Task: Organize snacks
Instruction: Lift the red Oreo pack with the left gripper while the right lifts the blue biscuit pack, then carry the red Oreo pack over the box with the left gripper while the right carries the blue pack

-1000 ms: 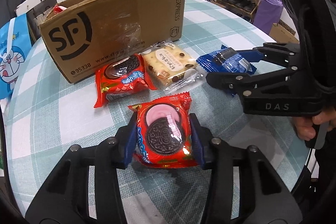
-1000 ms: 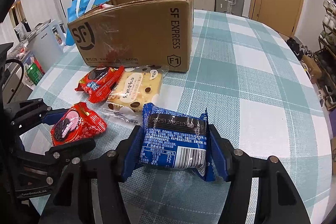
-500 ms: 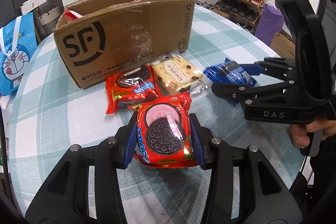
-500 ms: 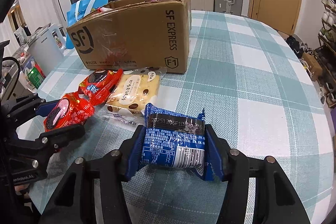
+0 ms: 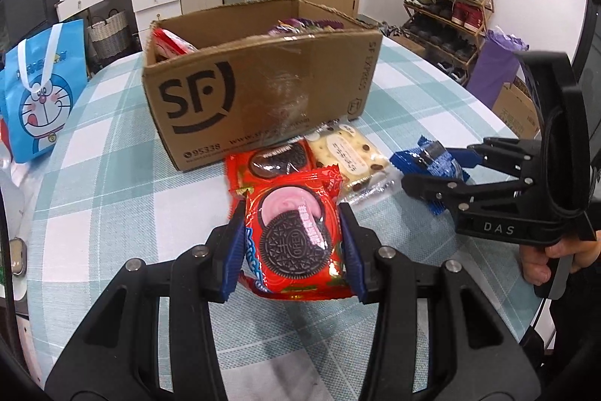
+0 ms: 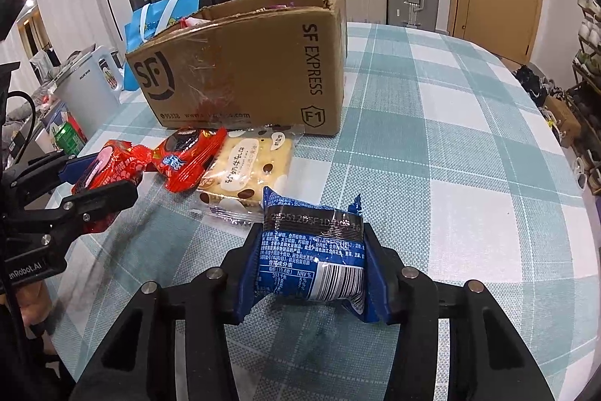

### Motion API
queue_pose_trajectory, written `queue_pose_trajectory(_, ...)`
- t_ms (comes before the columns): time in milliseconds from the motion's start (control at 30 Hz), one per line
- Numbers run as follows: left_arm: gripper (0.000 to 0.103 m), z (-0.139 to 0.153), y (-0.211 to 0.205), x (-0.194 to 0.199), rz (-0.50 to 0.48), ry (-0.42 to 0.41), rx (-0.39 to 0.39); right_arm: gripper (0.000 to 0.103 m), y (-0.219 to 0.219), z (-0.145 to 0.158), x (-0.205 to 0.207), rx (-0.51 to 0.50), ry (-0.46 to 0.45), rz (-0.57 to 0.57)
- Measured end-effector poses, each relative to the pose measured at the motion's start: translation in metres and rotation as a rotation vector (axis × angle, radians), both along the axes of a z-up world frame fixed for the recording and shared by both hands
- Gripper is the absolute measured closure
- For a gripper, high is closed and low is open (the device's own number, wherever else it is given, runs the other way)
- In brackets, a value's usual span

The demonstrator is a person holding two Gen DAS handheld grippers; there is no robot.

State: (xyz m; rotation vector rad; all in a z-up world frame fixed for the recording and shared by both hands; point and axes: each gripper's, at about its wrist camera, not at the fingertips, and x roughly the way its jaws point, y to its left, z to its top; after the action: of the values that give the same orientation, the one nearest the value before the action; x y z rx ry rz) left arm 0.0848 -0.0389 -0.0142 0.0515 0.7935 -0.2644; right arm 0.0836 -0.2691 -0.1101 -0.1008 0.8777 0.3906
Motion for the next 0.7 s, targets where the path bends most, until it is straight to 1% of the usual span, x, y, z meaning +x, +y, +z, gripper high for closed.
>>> queue_pose_trajectory(100,0.061,0.003,0.005,0.000,0.015,-0.013,-0.005,0.054,0.002,0.003,-0.002,0.003,-0.013,0.007)
queue_pose_trajectory(333,0.061,0.010,0.022,0.001,0.052,-0.028,-0.027,0.054,0.002,0.019,-0.008,0.028,-0.065,0.009)
queue_pose_trajectory(500,0.061,0.015,0.027,0.000,0.069,-0.042,-0.035,0.054,0.001,0.037,-0.015,0.056,-0.116,0.007)
queue_pose_trajectory(700,0.061,0.028,0.030,-0.005,0.079,-0.076,-0.041,0.054,0.003,0.064,-0.027,0.097,-0.189,0.008)
